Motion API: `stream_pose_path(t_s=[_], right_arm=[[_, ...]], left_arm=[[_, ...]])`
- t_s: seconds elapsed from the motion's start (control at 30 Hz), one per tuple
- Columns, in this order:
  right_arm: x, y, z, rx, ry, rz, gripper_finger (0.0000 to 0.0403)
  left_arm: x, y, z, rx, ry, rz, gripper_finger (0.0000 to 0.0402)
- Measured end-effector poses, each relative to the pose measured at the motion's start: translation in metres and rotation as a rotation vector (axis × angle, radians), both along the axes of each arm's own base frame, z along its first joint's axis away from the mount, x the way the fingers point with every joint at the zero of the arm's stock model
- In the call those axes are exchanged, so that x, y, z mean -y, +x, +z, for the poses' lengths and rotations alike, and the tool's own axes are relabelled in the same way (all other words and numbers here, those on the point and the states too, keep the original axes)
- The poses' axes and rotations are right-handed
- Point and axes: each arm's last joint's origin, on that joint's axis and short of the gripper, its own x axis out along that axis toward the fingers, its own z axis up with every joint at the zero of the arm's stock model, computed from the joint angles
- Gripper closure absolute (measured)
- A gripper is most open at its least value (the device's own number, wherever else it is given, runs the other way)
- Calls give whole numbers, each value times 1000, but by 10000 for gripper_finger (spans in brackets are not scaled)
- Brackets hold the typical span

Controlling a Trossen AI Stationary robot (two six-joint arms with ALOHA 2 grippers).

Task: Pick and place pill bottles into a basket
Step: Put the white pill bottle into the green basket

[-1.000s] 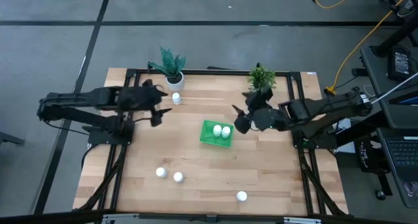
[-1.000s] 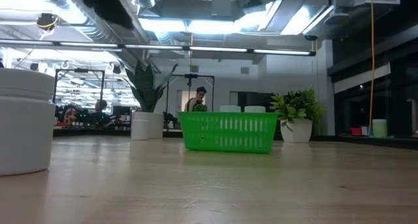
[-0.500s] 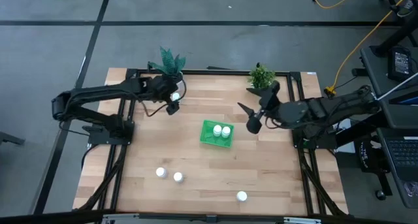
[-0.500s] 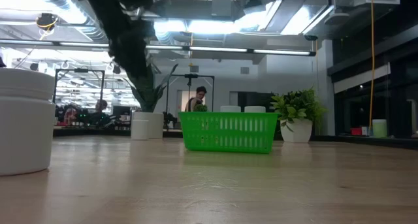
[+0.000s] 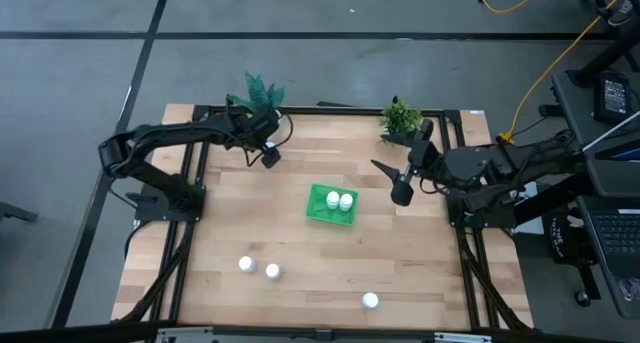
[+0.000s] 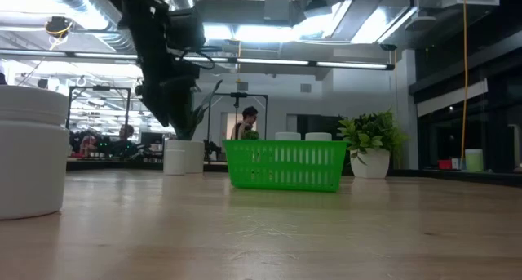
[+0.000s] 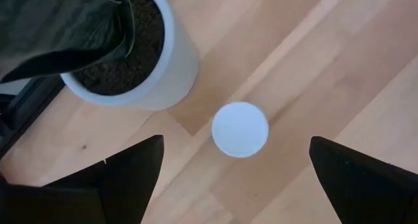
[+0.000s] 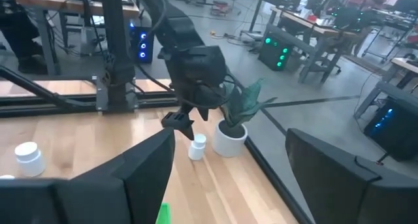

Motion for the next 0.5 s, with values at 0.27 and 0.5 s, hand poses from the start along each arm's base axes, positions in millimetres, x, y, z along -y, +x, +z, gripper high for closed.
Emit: stream_pose_path(t_s=[0.27,0.5], right_arm=[[-1,0,0,-4,4,23,109],[-1,0,0,1,6,22,109]], left_arm=[[-10,5,-12,-9,-23,11,25],[-15,13,-33,-65,-67,-32,25]])
